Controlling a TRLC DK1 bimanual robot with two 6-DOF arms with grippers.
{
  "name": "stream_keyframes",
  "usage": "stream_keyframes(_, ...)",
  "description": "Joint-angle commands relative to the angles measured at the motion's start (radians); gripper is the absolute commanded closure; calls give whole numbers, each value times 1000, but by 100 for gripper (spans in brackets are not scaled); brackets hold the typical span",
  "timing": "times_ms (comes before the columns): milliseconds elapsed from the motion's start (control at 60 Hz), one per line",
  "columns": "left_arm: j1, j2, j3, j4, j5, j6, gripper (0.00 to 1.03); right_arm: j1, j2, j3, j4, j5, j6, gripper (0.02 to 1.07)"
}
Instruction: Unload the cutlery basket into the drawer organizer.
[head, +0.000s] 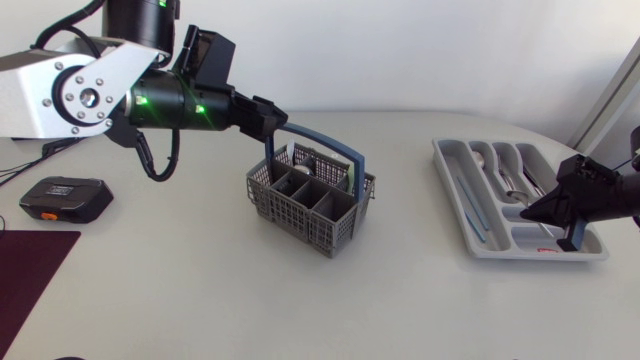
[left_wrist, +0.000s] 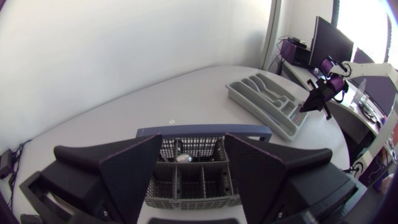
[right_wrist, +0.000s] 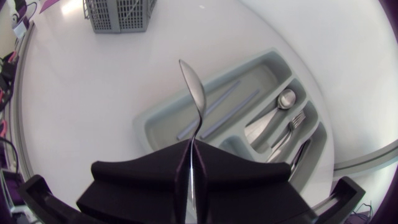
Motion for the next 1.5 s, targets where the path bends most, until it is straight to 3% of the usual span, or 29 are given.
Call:
stream_keyframes(0,0,25,-27,-5,-12,27,30,-47,91,87,-59,20,-154,101)
stream_keyframes(250,-23,33,-38,-5,-36,34,29,-118,286,277,-174,166,-368,101)
stream_keyframes(733,-37,17,-59,-14,-88,51,26,-120,394,257,-65,356,-508,101)
stream_keyframes(800,-34,16,-63,-14,-90,51,26,-113,398,252,-44,356,-507,94)
stream_keyframes(850,-19,16,-61,-16,-90,54,26,-106,387,238,59,334,-476,72)
stream_keyframes(1017,12,13,-67,-17,-90,57,26,-100,343,215,100,291,-422,53)
stream_keyframes(1300,78,4,-107,-16,-88,90,26,-58,88,117,80,112,-256,38)
stream_keyframes(1483,102,20,-147,-8,-81,122,26,170,-84,-35,152,86,43,38)
